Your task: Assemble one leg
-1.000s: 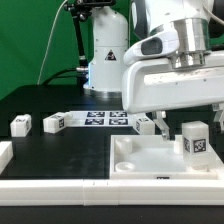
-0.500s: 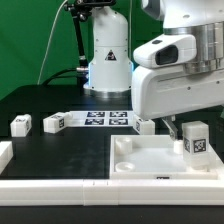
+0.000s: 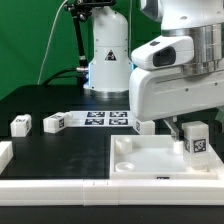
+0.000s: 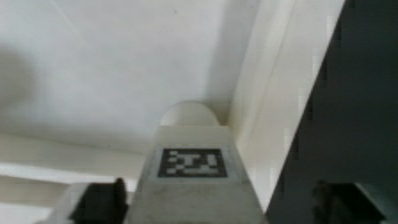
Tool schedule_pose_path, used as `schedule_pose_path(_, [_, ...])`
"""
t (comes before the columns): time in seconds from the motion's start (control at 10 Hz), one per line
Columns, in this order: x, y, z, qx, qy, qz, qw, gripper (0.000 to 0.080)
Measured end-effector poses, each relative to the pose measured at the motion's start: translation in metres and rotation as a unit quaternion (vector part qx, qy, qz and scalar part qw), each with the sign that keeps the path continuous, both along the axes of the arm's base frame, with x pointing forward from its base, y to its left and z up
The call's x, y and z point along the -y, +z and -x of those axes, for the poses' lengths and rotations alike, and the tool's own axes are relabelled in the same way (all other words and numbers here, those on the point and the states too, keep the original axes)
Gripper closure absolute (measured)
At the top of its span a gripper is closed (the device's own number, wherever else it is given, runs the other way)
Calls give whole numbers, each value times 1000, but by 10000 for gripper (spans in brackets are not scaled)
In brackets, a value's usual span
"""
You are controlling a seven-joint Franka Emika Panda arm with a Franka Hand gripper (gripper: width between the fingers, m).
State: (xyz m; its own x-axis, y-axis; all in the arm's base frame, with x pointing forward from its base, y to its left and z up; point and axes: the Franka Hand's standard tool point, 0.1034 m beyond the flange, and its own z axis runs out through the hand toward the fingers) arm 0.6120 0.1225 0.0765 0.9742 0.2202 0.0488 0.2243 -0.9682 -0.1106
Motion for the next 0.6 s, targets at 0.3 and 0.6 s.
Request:
schedule_pose_path(0.3, [6,-1,-1,0,-3,3,1000,504])
schedule_pose_path(0.6, [5,-1,0,-7,-73,-1,997,504])
